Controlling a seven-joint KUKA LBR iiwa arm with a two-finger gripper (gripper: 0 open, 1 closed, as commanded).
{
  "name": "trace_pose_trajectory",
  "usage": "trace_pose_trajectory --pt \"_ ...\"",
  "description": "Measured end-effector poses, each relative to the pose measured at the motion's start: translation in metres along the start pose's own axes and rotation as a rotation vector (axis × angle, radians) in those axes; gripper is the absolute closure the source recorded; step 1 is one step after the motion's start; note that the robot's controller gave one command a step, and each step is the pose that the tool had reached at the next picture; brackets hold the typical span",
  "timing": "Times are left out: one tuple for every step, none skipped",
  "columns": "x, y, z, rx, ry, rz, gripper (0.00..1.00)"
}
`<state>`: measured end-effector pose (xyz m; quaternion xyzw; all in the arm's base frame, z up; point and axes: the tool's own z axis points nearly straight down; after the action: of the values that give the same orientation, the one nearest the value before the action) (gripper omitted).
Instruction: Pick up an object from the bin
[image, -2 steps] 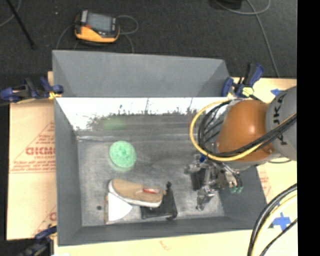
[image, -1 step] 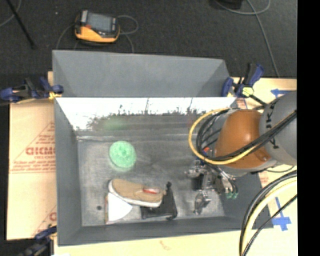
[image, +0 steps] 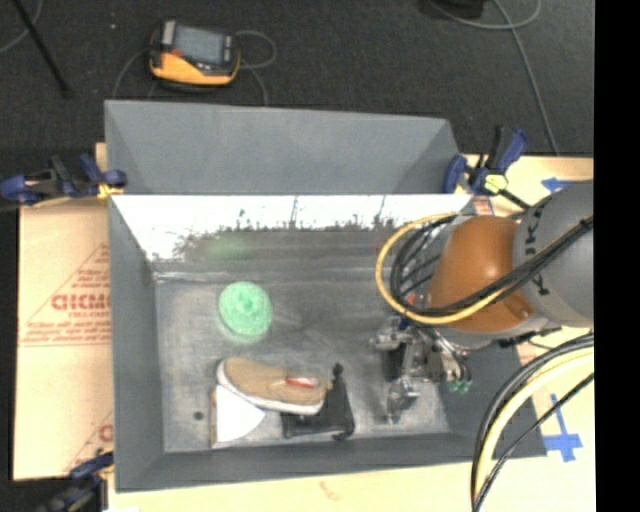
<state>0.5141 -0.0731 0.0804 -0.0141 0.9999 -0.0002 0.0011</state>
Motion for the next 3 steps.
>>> trace_pose_trajectory --pt "-0.012 -0.008 0.002 0.002 -0.004 -0.224 0.00" --pt "-0.043 -0.025 0.001 0.000 -0.002 -0.251 0.00" --pt "-0.060 -0.034 0.003 -0.001 -0.004 -0.119 0.00"
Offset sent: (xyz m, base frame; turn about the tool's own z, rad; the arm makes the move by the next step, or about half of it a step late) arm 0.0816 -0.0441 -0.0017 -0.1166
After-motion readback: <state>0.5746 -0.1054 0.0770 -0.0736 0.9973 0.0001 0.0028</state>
